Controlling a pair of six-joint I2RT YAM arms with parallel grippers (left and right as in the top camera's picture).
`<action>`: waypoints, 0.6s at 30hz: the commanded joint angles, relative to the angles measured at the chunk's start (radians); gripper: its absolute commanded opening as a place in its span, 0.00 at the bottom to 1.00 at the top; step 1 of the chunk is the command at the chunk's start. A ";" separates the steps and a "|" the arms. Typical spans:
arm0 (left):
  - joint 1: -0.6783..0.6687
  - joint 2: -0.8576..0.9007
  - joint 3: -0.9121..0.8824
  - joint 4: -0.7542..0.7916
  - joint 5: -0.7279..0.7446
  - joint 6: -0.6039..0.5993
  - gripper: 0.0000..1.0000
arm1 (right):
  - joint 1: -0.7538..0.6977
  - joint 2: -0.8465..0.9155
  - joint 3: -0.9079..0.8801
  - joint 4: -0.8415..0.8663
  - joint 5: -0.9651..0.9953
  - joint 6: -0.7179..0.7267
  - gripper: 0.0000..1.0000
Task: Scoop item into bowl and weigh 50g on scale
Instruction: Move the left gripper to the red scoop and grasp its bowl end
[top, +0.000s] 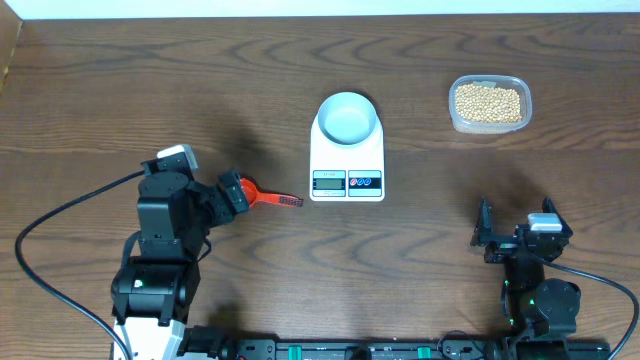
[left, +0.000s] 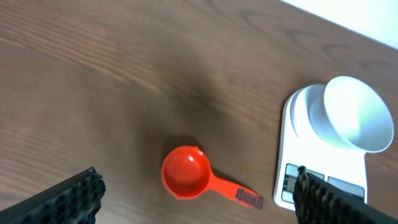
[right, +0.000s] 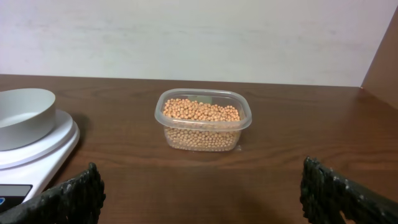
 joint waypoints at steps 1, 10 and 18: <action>0.004 0.000 0.016 0.024 -0.006 -0.018 0.99 | 0.002 -0.006 -0.002 -0.002 0.009 -0.009 0.99; 0.004 0.000 0.016 0.015 -0.076 -0.174 0.99 | 0.002 -0.006 -0.002 -0.002 0.009 -0.009 0.99; 0.004 0.080 0.037 -0.036 -0.114 -0.338 0.91 | 0.002 -0.006 -0.002 -0.002 0.009 -0.009 0.99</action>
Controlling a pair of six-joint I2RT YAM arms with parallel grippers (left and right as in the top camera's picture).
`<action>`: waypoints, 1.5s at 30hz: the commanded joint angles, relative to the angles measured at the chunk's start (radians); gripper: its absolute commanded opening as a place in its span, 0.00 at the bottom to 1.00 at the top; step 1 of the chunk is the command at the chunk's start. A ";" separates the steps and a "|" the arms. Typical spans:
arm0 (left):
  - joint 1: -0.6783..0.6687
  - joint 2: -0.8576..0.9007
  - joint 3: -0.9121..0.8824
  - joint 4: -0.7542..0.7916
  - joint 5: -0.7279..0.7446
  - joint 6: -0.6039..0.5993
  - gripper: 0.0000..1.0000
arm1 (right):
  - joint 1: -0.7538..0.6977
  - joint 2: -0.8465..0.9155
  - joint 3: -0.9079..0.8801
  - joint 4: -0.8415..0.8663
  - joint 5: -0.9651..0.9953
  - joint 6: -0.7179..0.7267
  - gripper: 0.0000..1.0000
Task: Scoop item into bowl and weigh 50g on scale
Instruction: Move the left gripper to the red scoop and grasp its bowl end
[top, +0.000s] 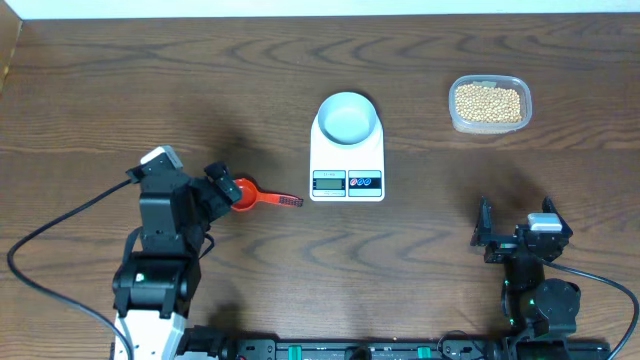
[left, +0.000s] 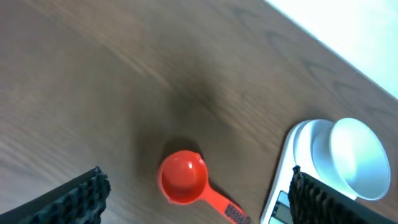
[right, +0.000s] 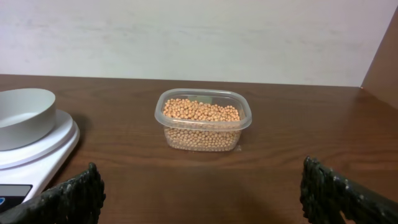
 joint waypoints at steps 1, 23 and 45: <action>0.004 0.063 0.040 -0.032 -0.034 -0.113 0.89 | 0.002 -0.006 -0.002 -0.002 0.009 -0.009 0.99; 0.003 0.650 0.040 -0.006 0.075 -0.517 0.63 | 0.002 -0.006 -0.002 -0.002 0.009 -0.009 0.99; 0.003 0.733 0.019 0.109 0.072 -0.521 0.36 | 0.002 -0.006 -0.002 -0.002 0.009 -0.009 0.99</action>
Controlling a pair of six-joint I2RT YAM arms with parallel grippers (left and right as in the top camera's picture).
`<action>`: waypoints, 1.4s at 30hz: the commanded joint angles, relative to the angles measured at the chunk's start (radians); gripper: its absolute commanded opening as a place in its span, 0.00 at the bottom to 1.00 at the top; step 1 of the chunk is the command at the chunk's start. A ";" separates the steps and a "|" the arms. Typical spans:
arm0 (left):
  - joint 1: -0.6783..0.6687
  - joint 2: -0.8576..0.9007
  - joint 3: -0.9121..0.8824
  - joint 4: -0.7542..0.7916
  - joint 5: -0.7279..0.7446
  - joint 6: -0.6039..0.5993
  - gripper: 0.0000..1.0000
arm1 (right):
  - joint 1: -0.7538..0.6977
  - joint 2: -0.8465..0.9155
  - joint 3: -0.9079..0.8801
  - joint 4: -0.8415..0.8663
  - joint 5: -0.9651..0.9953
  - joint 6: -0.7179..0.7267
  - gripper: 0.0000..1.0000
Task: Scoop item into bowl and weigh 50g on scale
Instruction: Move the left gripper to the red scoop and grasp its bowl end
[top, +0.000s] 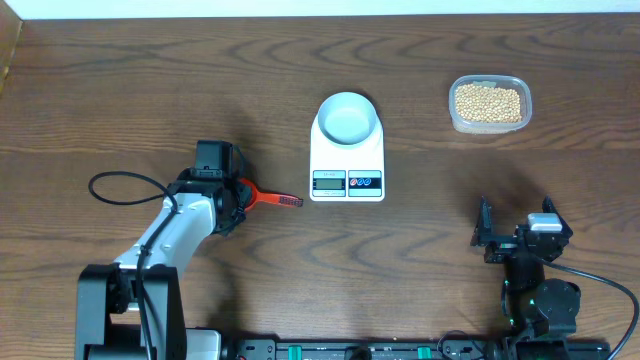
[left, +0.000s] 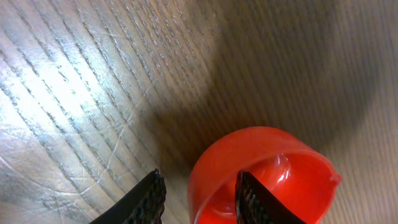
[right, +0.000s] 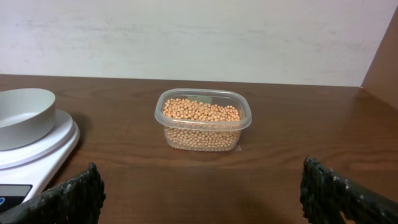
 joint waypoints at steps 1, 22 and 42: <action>0.003 0.030 0.003 -0.001 -0.013 -0.010 0.33 | 0.002 -0.006 -0.002 -0.002 0.008 -0.009 0.99; 0.003 0.031 0.003 0.000 -0.013 0.010 0.08 | 0.002 -0.006 -0.002 -0.002 0.008 -0.009 0.99; 0.003 -0.179 0.023 -0.001 -0.050 0.043 0.07 | 0.002 -0.006 -0.002 -0.002 0.008 -0.009 0.99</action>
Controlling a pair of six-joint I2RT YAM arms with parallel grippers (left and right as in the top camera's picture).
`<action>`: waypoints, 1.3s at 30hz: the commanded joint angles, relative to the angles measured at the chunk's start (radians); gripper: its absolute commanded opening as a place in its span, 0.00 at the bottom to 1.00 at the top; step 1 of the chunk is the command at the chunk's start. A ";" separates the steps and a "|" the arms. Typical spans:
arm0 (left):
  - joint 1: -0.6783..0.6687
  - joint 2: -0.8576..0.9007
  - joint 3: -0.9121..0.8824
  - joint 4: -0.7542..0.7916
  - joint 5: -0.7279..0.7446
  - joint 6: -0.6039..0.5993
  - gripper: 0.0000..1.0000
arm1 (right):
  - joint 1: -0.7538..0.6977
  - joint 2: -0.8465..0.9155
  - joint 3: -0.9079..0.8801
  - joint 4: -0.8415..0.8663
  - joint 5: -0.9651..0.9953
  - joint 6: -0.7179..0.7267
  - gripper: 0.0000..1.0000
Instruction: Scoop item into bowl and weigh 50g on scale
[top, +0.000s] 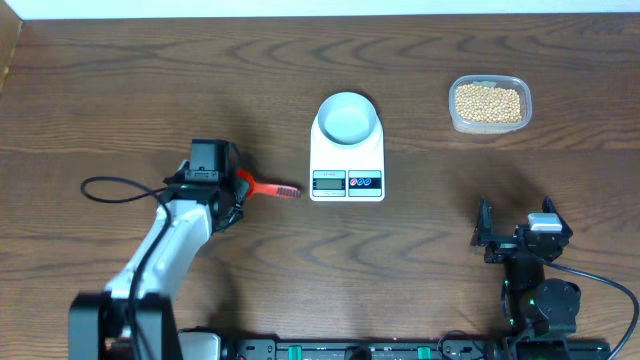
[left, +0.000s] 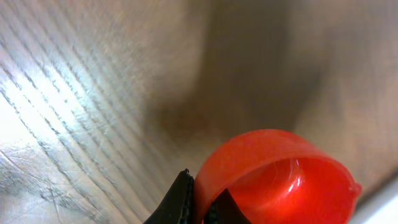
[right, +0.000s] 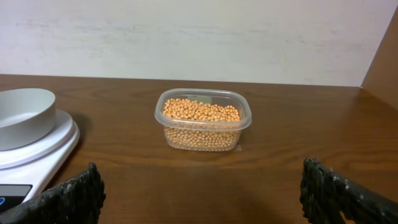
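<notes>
The red scoop (top: 268, 189) lies left of the white scale (top: 347, 175), its handle pointing at the scale. My left gripper (top: 229, 186) is shut on the scoop, one finger inside and one outside the cup's rim (left: 214, 171). The cup's red hollow (left: 283, 186) fills the lower left wrist view. A pale bowl (top: 348, 117) stands on the scale. A clear tub of beans (top: 488, 103) sits at the far right, also seen as the tub (right: 203, 119). My right gripper (right: 202, 193) is open near the front edge, holding nothing.
The scale's display and buttons (top: 346, 181) face the front edge. The scale and bowl (right: 25, 121) show at the left of the right wrist view. A black cable (top: 120, 190) trails left of the left arm. Bare wood lies between scale and tub.
My left gripper, whose fingers stood apart on either side of the scoop's rim, is now shut on that rim. The scoop's handle has shifted slightly toward the far side. The right arm is unchanged.
My left gripper was wide open above the red scoop, then a little further back, still open. Then it was down at the cup with a finger on each side of the rim. Now it is shut on the rim. The right gripper stayed open and still.
</notes>
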 joint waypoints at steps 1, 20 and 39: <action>0.003 -0.074 0.022 -0.003 -0.067 0.013 0.07 | 0.002 -0.006 -0.002 -0.002 0.008 -0.009 0.99; 0.003 -0.190 0.022 0.028 -0.159 -0.051 0.07 | 0.002 -0.006 -0.002 -0.001 0.023 -0.009 0.99; 0.003 -0.189 0.022 0.095 -0.171 -0.050 0.07 | 0.002 0.019 -0.002 0.254 -0.129 -0.002 0.99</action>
